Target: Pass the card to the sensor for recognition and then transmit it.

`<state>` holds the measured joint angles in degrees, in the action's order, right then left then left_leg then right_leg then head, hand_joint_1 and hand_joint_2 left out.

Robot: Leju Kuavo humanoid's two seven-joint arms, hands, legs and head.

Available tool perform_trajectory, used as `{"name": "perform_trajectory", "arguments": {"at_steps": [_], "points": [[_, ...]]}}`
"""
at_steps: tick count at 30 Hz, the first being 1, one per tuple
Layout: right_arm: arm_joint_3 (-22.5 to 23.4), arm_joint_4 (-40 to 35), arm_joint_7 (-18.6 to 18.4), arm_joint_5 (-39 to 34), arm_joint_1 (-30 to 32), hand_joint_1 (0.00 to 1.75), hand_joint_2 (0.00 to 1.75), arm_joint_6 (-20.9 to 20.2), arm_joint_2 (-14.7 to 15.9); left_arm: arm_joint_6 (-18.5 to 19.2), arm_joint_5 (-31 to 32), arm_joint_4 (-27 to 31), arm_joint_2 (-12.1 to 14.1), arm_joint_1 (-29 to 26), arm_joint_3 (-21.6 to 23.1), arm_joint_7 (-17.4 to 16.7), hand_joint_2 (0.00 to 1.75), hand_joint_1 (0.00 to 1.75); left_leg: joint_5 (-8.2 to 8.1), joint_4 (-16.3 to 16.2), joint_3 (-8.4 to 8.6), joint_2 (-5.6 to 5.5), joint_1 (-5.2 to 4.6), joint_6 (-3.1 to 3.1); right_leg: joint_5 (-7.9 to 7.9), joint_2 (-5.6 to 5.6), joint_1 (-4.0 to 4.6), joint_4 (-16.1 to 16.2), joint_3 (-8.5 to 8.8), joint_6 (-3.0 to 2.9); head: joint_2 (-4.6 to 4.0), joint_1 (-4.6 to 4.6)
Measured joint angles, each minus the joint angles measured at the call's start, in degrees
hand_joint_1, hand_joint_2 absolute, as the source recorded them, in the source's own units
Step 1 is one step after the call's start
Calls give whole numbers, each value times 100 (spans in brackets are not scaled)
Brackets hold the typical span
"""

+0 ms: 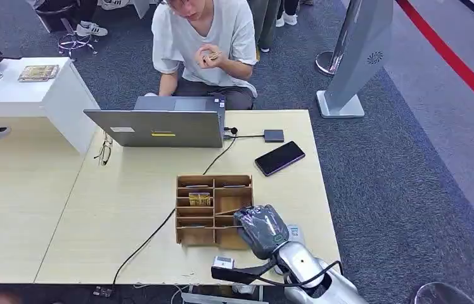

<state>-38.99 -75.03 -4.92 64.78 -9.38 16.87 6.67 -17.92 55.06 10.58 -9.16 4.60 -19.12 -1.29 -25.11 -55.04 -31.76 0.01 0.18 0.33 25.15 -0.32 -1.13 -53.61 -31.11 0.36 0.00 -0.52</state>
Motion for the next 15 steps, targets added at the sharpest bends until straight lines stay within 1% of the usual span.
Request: {"name": "perform_trajectory", "arguments": {"at_steps": [2,4,5,7,8,9,12,15], "points": [[2,0,-9,-7,-2,164,175,0,0,-2,0,0,0,0,0,2,0,0,0,0,0,0,0,0,0,0,0,0,0,0,0,0],[4,0,-15,-7,-2,164,175,-2,0,-2,0,-2,0,0,0,2,0,0,0,0,0,0,0,0,0,0,0,0,0,0,0,0],[7,-2,-22,-7,-2,168,175,-7,0,-2,0,-2,0,0,0,2,0,0,0,0,0,0,0,0,0,0,0,0,0,0,0,0],[7,-2,-22,-9,-3,164,175,-9,0,-4,2,0,0,0,0,2,0,0,0,0,0,0,0,0,0,0,0,0,0,0,0,0],[7,-4,-22,-9,-3,168,175,-9,0,-7,7,-2,0,0,0,2,0,0,0,0,0,0,0,0,0,0,0,0,0,0,0,0],[7,-4,-22,-11,-2,164,175,-9,0,-9,7,-2,0,0,0,2,0,0,0,0,0,0,0,0,0,0,0,0,0,0,0,0],[7,-11,-33,-13,-2,168,175,-9,0,-13,11,-2,0,0,0,2,0,0,0,0,0,0,0,0,0,0,0,0,0,0,0,0],[7,-15,-39,-13,-2,166,175,-9,0,-13,15,-2,0,-1,0,2,0,0,0,0,0,0,0,0,0,0,0,0,0,0,0,0]]}}
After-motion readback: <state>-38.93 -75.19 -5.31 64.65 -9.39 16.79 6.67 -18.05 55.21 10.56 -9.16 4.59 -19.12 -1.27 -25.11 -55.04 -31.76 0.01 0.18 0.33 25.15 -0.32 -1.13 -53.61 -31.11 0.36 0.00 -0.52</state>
